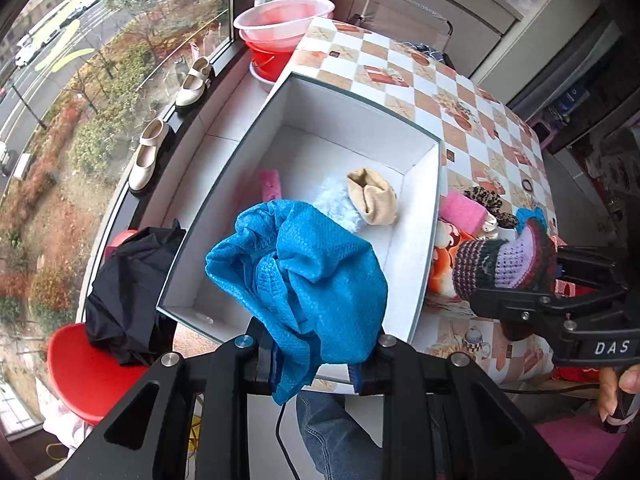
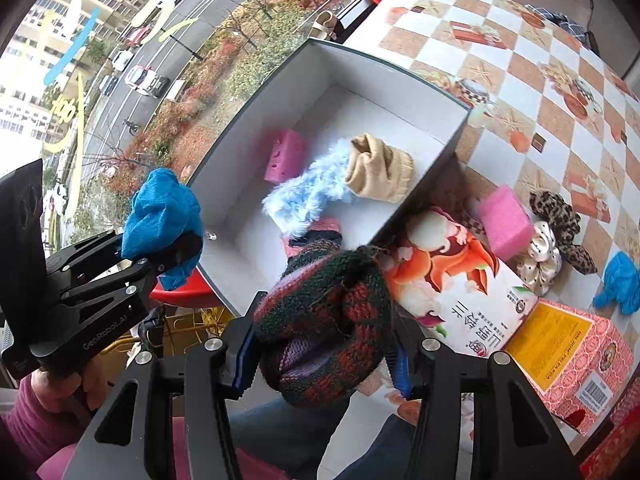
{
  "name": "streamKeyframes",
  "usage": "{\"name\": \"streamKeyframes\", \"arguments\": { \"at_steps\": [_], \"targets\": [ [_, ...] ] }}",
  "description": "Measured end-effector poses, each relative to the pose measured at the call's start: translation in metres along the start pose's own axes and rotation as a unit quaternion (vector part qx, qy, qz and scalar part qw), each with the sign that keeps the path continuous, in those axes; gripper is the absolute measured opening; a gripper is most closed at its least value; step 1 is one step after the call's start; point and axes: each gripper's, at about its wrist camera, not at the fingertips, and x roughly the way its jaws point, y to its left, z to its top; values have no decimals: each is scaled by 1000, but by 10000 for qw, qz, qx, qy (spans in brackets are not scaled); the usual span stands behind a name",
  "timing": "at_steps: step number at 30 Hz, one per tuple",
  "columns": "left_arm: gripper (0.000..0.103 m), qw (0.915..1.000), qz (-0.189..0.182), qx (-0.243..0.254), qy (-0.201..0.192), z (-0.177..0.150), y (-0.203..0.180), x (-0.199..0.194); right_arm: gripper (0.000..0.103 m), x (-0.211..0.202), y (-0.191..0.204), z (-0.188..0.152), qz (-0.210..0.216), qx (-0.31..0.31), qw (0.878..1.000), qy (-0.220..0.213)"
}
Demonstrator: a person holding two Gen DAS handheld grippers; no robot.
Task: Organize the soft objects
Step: 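Hold the blue cloth and knit sock with both tools above the box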
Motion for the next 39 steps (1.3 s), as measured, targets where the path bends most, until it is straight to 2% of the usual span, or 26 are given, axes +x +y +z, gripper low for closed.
{"name": "streamKeyframes", "arguments": {
  "at_steps": [11, 20, 39],
  "targets": [
    [27, 9996, 204, -212, 16, -5, 14, 9, 54, 19, 37, 17, 20, -581, 9982, 171],
    [28, 9992, 215, -335, 101, -7, 18, 15, 54, 24, 40, 18, 9, -577, 9980, 264],
    [28, 9987, 407, -245, 193, -1, 23, 29, 54, 29, 49, 25, -144, -804, 9963, 282]
  ]
}}
